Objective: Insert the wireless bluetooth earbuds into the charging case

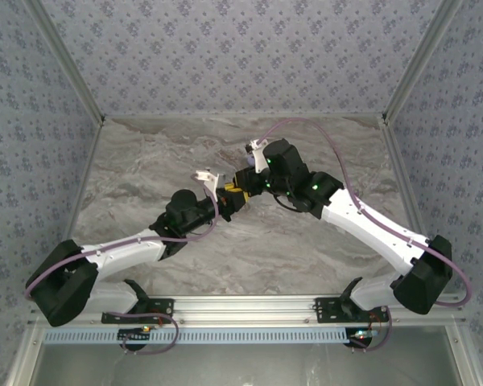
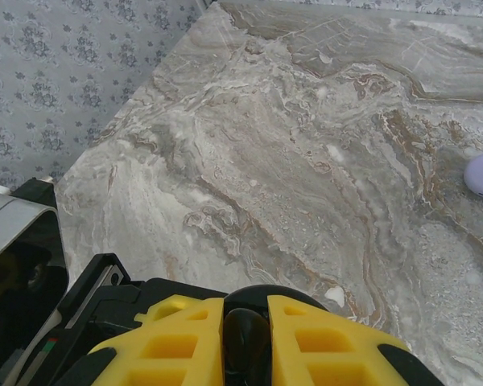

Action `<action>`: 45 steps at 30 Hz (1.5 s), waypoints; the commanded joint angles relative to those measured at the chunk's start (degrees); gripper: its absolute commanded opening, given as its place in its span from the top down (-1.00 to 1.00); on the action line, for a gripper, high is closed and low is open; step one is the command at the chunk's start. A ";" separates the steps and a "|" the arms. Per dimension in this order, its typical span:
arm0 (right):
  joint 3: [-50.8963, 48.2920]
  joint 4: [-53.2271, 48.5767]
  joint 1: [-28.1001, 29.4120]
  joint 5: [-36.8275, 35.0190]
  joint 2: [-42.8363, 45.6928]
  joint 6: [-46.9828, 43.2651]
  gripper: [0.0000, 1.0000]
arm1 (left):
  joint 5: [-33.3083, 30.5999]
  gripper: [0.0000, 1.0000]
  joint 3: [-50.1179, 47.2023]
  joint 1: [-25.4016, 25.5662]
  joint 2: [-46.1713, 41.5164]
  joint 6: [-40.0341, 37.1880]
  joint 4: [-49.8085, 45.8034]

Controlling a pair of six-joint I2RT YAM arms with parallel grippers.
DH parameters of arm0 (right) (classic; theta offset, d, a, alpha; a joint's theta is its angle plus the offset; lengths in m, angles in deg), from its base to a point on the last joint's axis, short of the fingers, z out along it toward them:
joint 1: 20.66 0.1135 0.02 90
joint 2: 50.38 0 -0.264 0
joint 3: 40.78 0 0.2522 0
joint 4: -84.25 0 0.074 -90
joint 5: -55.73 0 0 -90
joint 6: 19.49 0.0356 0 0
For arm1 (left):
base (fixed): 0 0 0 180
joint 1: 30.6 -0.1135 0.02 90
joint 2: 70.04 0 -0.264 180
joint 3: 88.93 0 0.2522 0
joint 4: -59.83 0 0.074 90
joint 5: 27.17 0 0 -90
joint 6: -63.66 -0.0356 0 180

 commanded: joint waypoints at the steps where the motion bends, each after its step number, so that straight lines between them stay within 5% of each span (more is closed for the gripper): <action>1: -0.92 -0.47 0.61 0.47 -0.41 -1.11 0.63 | -0.78 0.85 3.05 0.41 -1.13 0.69 1.67; 45: -2.68 -3.63 0.79 -1.14 2.13 -0.50 0.56 | -2.87 0.85 4.06 0.34 -1.30 -0.49 -1.64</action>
